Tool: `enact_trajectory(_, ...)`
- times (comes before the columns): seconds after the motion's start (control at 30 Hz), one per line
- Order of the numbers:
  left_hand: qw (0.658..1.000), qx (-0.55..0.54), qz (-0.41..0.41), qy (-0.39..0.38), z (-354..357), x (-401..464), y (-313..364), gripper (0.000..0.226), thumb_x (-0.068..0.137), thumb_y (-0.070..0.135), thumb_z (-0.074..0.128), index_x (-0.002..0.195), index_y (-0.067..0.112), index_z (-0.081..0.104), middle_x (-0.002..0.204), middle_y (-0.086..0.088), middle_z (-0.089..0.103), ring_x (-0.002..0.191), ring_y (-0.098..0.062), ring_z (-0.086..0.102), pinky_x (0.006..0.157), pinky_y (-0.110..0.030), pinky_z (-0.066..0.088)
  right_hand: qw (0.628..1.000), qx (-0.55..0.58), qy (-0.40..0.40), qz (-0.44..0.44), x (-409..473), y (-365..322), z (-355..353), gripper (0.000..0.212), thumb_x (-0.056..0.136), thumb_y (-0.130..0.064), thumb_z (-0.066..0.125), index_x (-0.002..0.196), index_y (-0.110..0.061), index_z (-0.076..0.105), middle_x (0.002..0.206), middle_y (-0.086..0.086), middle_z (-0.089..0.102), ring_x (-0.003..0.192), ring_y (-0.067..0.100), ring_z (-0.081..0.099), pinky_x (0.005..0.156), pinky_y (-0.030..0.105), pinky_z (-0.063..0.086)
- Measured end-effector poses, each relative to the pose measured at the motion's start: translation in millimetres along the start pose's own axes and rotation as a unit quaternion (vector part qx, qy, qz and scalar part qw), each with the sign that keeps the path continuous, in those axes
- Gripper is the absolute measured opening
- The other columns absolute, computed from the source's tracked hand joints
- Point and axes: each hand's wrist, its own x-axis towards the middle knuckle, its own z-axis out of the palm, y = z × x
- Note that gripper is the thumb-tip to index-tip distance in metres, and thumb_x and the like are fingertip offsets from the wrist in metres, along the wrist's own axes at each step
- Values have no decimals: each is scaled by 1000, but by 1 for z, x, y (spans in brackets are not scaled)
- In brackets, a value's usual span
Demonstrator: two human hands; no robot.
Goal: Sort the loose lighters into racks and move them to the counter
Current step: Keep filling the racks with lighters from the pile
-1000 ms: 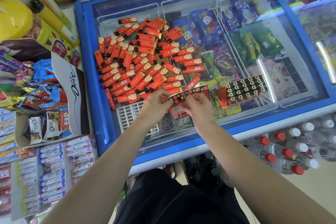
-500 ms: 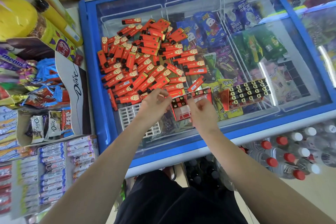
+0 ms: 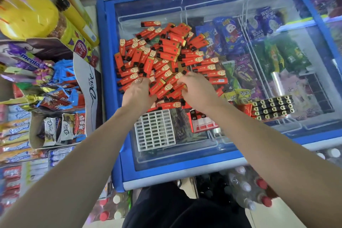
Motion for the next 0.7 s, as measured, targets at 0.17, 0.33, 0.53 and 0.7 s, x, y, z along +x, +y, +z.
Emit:
enact_trajectory(0.17, 999, 34, 37, -3, 7, 8, 6, 52, 97, 38, 70, 138, 12, 52, 131, -11, 59, 121, -33, 57, 93, -45, 52, 988, -123, -89, -40, 24, -5, 7, 38, 93, -4, 60, 126, -20, 69, 124, 4, 63, 113, 29, 56, 95, 47, 53)
enact_trajectory(0.33, 999, -7, 24, -34, 3, 14, 7, 56, 95, 46, 70, 136, 12, 53, 129, -11, 56, 118, -32, 58, 94, -45, 53, 970, -191, -139, -64, 37, -11, 16, 37, 95, -13, 64, 131, -18, 63, 125, 7, 58, 122, 28, 52, 98, 42, 46)
enact_trajectory(0.53, 996, -68, 8, -57, -3, 24, 4, 22, 95, 28, 69, 111, 15, 61, 111, -6, 57, 100, -28, 60, 82, -41, 53, 950, -250, -157, -100, 45, -9, 14, 31, 95, -16, 64, 125, -14, 63, 126, 9, 59, 127, 28, 48, 105, 43, 43)
enact_trajectory(0.7, 989, -128, 29, -67, -10, 30, -1, 19, 101, 24, 61, 99, 17, 44, 84, -2, 57, 68, -22, 55, 55, -32, 38, 964, -178, -162, -111, 54, -7, 8, 17, 96, -9, 55, 113, -11, 53, 107, 9, 63, 104, 28, 60, 82, 40, 51)
